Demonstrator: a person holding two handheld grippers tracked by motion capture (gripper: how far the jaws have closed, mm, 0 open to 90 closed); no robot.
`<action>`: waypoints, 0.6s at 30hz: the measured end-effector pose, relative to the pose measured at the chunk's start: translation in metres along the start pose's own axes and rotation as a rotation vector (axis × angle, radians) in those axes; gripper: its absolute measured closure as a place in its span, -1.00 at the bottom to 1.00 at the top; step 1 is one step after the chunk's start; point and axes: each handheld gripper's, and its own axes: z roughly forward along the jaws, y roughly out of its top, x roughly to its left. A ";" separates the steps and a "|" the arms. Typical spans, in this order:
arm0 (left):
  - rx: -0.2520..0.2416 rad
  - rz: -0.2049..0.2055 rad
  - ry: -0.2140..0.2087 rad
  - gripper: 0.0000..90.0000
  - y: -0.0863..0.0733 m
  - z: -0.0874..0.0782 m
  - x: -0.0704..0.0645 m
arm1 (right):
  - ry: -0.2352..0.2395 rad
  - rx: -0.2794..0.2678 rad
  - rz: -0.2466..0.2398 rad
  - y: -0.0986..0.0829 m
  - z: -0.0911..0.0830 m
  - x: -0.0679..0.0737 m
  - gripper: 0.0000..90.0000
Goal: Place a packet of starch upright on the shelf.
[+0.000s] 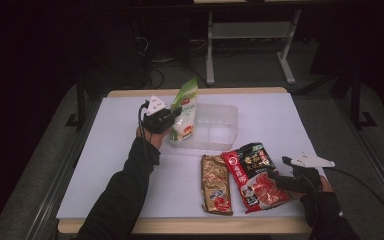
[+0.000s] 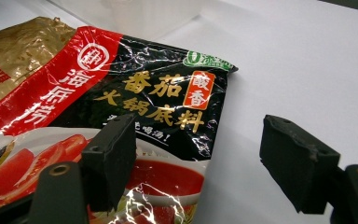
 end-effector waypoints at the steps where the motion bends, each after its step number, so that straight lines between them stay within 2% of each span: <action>1: 0.003 0.003 0.004 0.91 -0.001 -0.001 0.000 | -0.001 0.002 0.000 0.000 0.000 0.000 -0.40; 4: 0.006 0.005 -0.007 0.96 -0.005 -0.004 0.001 | 0.001 0.001 0.000 0.000 0.000 0.000 -0.38; 8: 0.014 0.005 0.009 0.98 -0.008 -0.007 0.000 | 0.009 -0.005 0.010 0.001 0.000 -0.001 -0.34; 14: 0.007 -0.040 0.004 0.98 -0.011 -0.012 -0.003 | 0.014 0.005 -0.001 0.000 0.001 -0.001 -0.32; 16: 0.014 -0.033 0.018 0.98 -0.011 -0.013 -0.006 | 0.012 0.008 0.000 0.000 0.001 -0.001 -0.32; 18: 0.013 -0.036 0.012 0.98 -0.011 -0.014 -0.007 | 0.012 0.009 -0.001 0.000 0.001 -0.001 -0.32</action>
